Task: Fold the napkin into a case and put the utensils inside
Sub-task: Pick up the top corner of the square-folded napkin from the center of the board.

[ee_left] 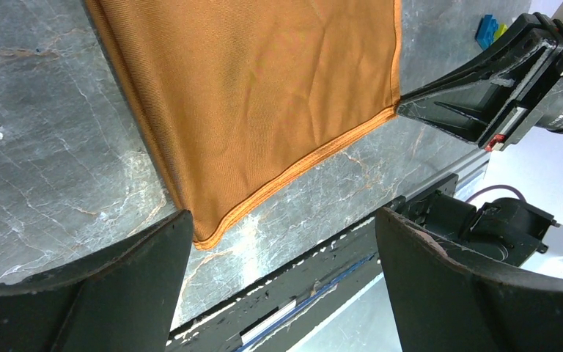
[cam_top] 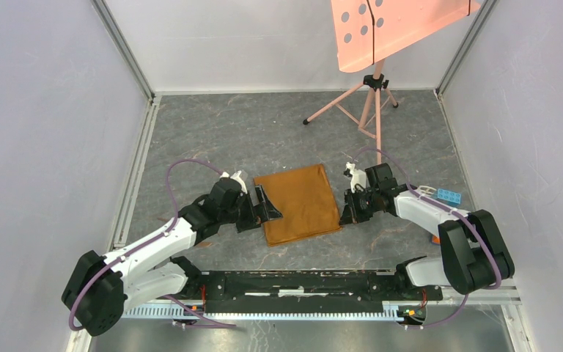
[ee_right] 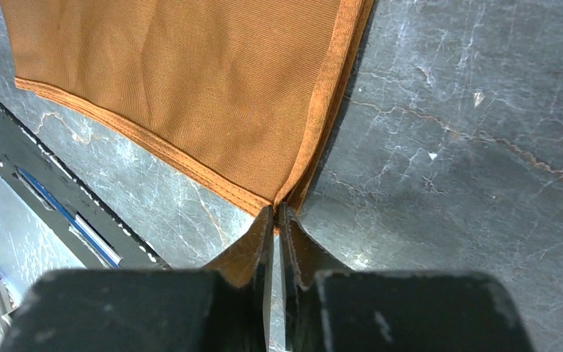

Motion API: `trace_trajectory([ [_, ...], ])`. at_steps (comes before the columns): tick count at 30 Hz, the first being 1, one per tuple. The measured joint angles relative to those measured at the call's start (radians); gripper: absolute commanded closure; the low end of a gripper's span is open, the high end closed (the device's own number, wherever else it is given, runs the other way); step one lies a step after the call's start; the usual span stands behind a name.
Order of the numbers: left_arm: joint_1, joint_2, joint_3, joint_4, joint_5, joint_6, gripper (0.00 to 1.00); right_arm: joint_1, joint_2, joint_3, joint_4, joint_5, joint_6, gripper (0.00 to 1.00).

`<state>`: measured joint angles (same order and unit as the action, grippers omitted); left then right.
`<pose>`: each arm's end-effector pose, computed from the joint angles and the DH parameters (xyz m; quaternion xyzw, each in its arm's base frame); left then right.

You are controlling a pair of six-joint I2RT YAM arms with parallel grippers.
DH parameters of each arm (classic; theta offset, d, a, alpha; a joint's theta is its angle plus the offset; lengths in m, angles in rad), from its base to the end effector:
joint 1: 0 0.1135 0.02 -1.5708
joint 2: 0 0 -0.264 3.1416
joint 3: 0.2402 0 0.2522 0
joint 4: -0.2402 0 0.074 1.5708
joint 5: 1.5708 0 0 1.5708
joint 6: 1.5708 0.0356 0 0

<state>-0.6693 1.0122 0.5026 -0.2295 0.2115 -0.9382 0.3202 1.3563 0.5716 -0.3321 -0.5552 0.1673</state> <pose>0.1550 -0.1322 0.1970 -0.0797 0.9072 -0.3562 0.2093 0.2079 0.0887 0.1471 -0.1331 0.9296 0.3114 0.1456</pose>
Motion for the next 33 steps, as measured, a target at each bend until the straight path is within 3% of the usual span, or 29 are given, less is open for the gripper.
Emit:
trace_trajectory([
  [5, 0.001, 0.0, -0.005, 0.002, 0.0, 0.0, 0.0, 0.014, -0.007, 0.011, -0.017, 0.004, 0.012, 1.0],
  [18, 0.002, 0.011, -0.018, -0.011, -0.023, 0.005, 0.0, 0.042, -0.043, 0.044, -0.036, 0.011, 0.054, 1.0],
  [25, 0.002, 0.015, -0.018, -0.023, -0.04, 0.015, 0.0, 0.045, -0.047, 0.039, -0.007, 0.01, 0.08, 0.82],
  [33, 0.002, 0.014, -0.02, -0.024, -0.05, 0.016, 0.0, 0.045, -0.047, -0.026, 0.053, 0.01, 0.125, 0.72],
])
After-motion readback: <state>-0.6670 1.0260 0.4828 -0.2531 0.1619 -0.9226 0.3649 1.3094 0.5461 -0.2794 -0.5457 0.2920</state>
